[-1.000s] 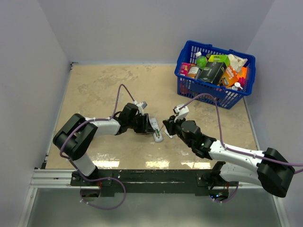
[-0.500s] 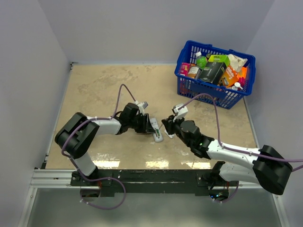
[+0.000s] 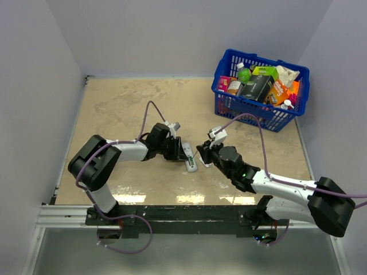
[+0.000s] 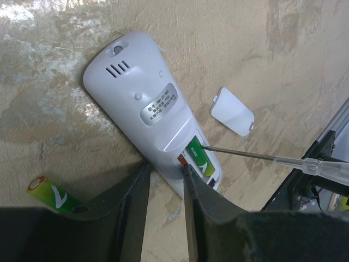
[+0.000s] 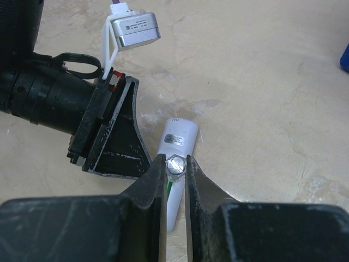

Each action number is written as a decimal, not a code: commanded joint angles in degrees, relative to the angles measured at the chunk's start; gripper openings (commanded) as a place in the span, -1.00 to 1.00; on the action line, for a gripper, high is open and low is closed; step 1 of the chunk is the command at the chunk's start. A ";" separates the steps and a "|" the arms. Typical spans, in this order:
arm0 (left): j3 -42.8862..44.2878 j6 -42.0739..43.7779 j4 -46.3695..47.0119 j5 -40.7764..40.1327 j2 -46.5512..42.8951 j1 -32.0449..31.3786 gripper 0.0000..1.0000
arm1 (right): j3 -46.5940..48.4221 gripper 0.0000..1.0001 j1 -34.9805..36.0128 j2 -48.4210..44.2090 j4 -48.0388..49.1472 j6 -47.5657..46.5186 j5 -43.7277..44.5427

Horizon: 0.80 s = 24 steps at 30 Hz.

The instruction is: Unload the batteries from the remote control

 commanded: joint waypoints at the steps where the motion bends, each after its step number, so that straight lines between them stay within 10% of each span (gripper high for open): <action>1: 1.41 1.63 1.26 -0.98 0.16 -0.17 -0.30 | -0.14 -1.00 0.18 -0.92 -1.31 -1.96 -0.78; 24: -1.14 0.04 2.50 -0.37 -0.63 -0.17 -0.35 | -4.53 -1.00 4.56 5.40 6.34 0.42 -13.71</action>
